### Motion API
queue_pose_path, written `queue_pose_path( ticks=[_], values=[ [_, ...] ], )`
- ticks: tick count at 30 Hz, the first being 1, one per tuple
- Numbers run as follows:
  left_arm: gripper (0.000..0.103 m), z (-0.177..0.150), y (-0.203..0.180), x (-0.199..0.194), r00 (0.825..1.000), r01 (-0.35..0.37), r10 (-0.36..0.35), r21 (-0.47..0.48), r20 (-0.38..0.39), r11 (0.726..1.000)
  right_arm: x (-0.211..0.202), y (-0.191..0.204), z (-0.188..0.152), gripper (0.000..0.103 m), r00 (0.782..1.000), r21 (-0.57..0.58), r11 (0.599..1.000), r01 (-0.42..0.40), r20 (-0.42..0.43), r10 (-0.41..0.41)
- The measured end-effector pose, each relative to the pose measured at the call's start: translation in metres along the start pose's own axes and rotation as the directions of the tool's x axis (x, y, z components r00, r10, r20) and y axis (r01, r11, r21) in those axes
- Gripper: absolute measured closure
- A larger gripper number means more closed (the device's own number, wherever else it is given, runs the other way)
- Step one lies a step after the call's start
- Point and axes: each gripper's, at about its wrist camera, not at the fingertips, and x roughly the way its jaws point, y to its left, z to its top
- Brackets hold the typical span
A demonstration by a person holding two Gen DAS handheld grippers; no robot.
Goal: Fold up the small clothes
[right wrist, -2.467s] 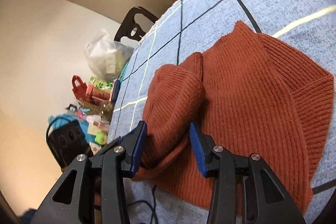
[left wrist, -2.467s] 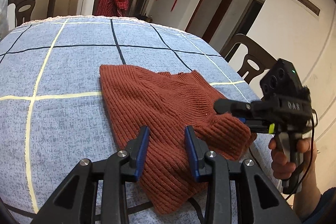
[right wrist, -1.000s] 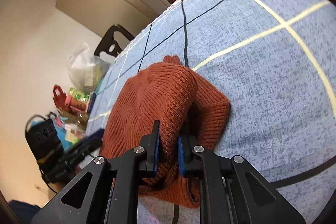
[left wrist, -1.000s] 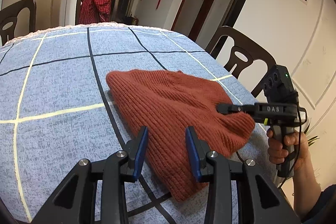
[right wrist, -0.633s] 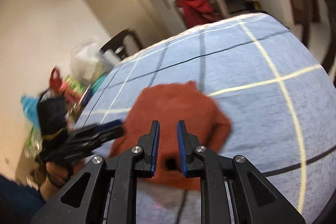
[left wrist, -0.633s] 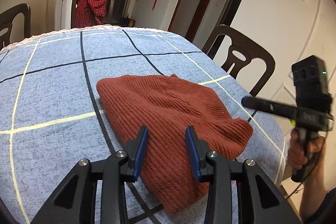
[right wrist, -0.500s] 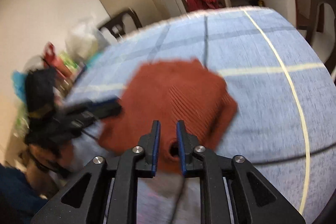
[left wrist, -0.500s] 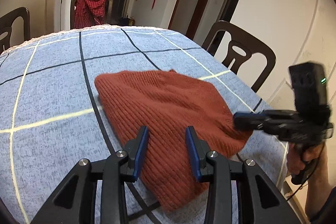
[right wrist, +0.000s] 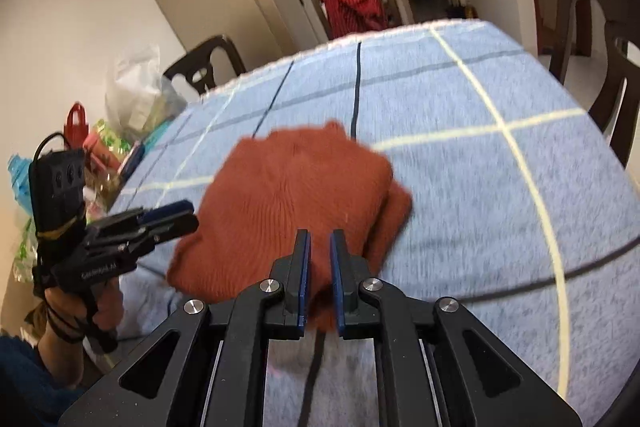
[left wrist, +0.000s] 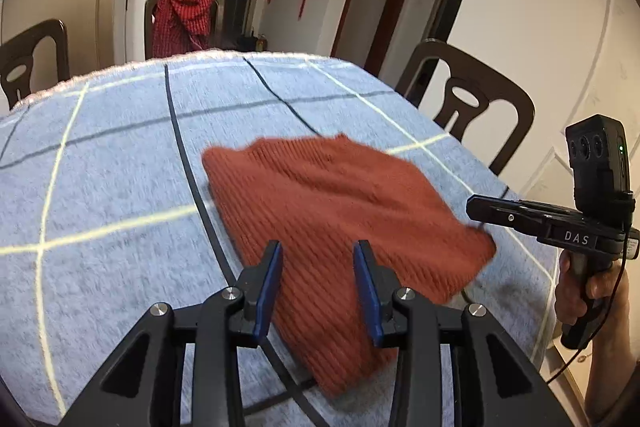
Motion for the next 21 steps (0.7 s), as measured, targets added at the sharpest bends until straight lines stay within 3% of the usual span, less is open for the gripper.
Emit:
queue_pose_path(
  ticks=[4,9,11,13,16,21],
  values=[
    [0.064,0.011,0.001,0.013,0.999,-0.032,0.032,-0.005,-0.001,0.999,0.016,0.0,0.015,0.093,0.999,0.009,1.0,0.027,0.022,-0.027],
    [0.063,-0.001,0.002,0.032,0.994,-0.101,0.102,0.022,-0.032,0.995,0.048,-0.012,0.011,0.091,0.99,0.002,0.992,0.128,-0.054,-0.128],
    [0.062,-0.003,0.002,0.031,0.994,-0.108,0.109,0.02,-0.026,0.994,0.047,-0.02,0.007,0.087,0.992,0.02,0.992,0.122,-0.027,-0.121],
    [0.059,-0.005,0.002,0.03,0.993,-0.113,0.113,0.013,-0.024,0.993,0.047,-0.029,0.004,0.076,0.987,0.046,0.987,0.156,-0.04,-0.154],
    [0.057,-0.006,0.004,0.031,0.993,-0.119,0.119,0.006,-0.026,0.993,0.043,-0.037,0.003,0.075,0.99,0.09,0.987,0.134,-0.045,-0.131],
    [0.057,-0.006,0.004,0.032,0.992,-0.127,0.127,0.016,-0.025,0.992,0.028,-0.027,0.008,0.075,0.989,0.052,0.987,0.149,-0.004,-0.149]
  ],
)
